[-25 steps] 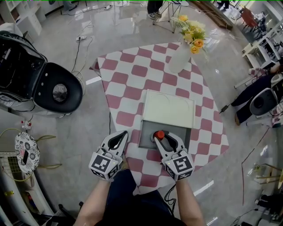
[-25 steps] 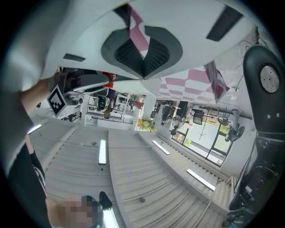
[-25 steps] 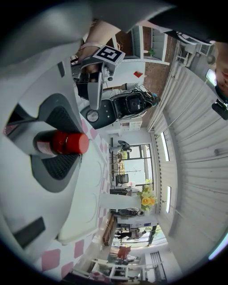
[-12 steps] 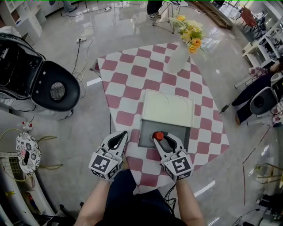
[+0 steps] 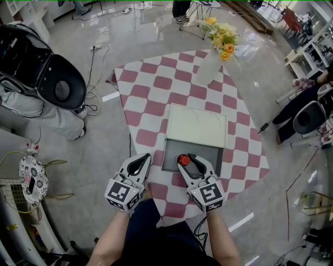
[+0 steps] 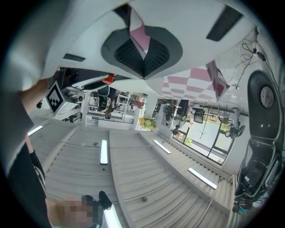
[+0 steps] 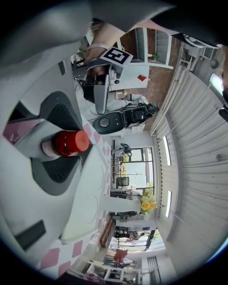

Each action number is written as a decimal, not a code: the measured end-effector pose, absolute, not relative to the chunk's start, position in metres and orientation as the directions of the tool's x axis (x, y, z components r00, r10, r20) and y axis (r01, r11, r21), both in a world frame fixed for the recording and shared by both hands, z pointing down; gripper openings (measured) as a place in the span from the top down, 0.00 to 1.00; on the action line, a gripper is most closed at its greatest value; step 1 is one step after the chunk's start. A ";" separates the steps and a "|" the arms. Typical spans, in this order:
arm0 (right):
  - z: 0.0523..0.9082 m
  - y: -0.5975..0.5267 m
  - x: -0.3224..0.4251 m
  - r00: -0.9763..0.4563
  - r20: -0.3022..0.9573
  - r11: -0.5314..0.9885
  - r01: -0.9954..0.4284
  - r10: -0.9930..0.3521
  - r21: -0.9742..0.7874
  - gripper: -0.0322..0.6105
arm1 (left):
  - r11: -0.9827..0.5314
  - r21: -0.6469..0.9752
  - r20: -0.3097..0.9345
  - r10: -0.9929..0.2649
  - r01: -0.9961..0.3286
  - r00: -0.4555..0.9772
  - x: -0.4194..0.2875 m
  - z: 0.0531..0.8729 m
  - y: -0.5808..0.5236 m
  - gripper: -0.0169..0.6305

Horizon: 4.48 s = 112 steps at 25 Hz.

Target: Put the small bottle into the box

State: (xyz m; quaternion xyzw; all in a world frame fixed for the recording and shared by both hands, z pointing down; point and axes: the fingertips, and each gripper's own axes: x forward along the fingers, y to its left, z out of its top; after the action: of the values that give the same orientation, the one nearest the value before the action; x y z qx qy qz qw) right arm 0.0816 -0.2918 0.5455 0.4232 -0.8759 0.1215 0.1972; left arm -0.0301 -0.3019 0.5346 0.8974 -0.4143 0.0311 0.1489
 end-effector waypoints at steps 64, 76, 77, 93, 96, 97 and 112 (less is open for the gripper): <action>0.419 -0.252 0.152 -0.452 0.135 0.438 -0.891 -0.882 -0.119 0.94 | -0.645 0.163 0.035 -0.752 -0.746 0.658 -0.023 0.442 -0.289 0.97; 0.390 -0.254 0.164 -0.425 0.075 0.418 -0.903 -0.902 -0.101 0.94 | -0.651 0.166 -0.003 -0.751 -0.741 0.660 -0.026 0.415 -0.292 0.97; 0.388 -0.254 0.165 -0.425 0.070 0.417 -0.903 -0.903 -0.101 0.94 | -0.653 0.165 -0.005 -0.750 -0.739 0.661 -0.026 0.414 -0.291 0.97; 0.361 -0.249 0.166 -0.430 0.023 0.426 -0.900 -0.903 -0.090 0.94 | -0.652 0.141 -0.035 -0.756 -0.745 0.654 -0.033 0.386 -0.293 0.97; 0.359 -0.250 0.166 -0.431 0.019 0.428 -0.900 -0.902 -0.083 0.94 | -0.652 0.139 -0.043 -0.756 -0.746 0.653 -0.034 0.384 -0.295 0.97; 0.358 -0.250 0.166 -0.431 0.017 0.429 -0.900 -0.902 -0.081 0.94 | -0.652 0.138 -0.045 -0.757 -0.746 0.652 -0.034 0.383 -0.295 0.97; 0.353 -0.249 0.159 -0.431 -0.002 0.429 -0.898 -0.903 -0.098 0.94 | -0.647 0.145 -0.057 -0.761 -0.749 0.646 -0.044 0.378 -0.296 0.97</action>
State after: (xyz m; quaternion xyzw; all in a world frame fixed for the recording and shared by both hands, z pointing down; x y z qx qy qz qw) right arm 0.1588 -0.2488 0.3533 0.5329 -0.8447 0.0409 -0.0272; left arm -0.0440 -0.2963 0.3777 0.9057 -0.4167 -0.0562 0.0543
